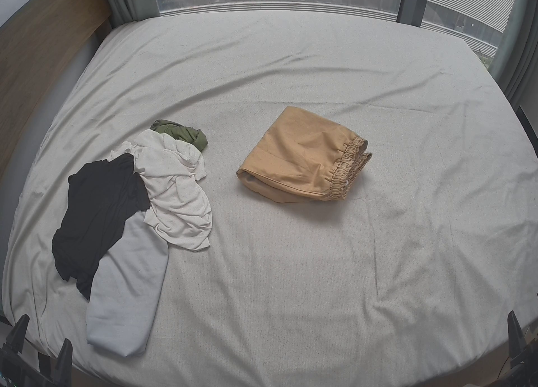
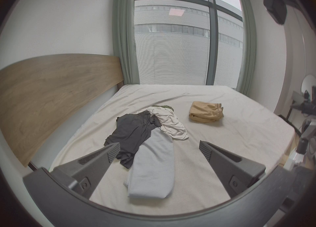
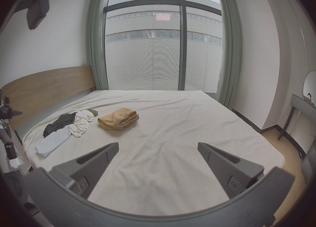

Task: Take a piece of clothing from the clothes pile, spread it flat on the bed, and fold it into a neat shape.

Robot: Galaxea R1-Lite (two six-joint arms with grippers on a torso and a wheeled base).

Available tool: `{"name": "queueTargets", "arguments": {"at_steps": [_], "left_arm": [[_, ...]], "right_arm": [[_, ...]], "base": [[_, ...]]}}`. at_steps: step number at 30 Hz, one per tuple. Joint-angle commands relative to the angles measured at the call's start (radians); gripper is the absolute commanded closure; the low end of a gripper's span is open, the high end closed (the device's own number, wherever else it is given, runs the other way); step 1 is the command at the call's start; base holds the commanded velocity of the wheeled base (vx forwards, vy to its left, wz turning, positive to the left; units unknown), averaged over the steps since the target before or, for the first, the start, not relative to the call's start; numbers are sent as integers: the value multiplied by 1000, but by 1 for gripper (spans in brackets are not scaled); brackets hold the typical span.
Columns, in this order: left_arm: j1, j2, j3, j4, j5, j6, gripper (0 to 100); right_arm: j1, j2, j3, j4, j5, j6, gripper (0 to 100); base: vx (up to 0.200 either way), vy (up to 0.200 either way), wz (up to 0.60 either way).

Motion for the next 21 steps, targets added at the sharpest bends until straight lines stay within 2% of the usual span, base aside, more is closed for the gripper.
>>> {"name": "queueTargets", "arguments": {"at_steps": [1,3,5,6,8,9,10,11,13,21], "left_arm": [[-22,-39,16,15,28,-19,0],[-23,-51,17,15,30,-31,0],[-25,-54,17,15,30,-28,0],[-26,-54,17,15,31,-25,0],[-25,-54,17,15,30,-25,0],[-25,-54,17,15,30,-23,0],[-25,-54,17,15,30,-22,0],[-25,-54,17,15,30,-22,0],[-25,-56,17,15,30,-22,0],[-25,-56,17,14,30,-22,0]], "right_arm": [[1,-3,18,-6,-14,32,0],[0,-3,13,2,15,13,0],[-7,-5,10,28,149,4,0],[-10,-5,13,26,158,29,0],[-10,-7,16,9,70,62,0],[-7,-8,16,8,-22,49,0],[-7,-8,18,28,-66,35,0],[-7,-8,18,28,-66,35,0],[-8,-7,16,60,-20,1,0],[-7,-3,16,58,18,-22,0]], "base": [[0,0,0],[0,0,0],[0,0,0],[0,0,0],[0,0,0],[0,0,0],[0,0,0],[0,0,0],[0,0,0],[0,0,0]]}}
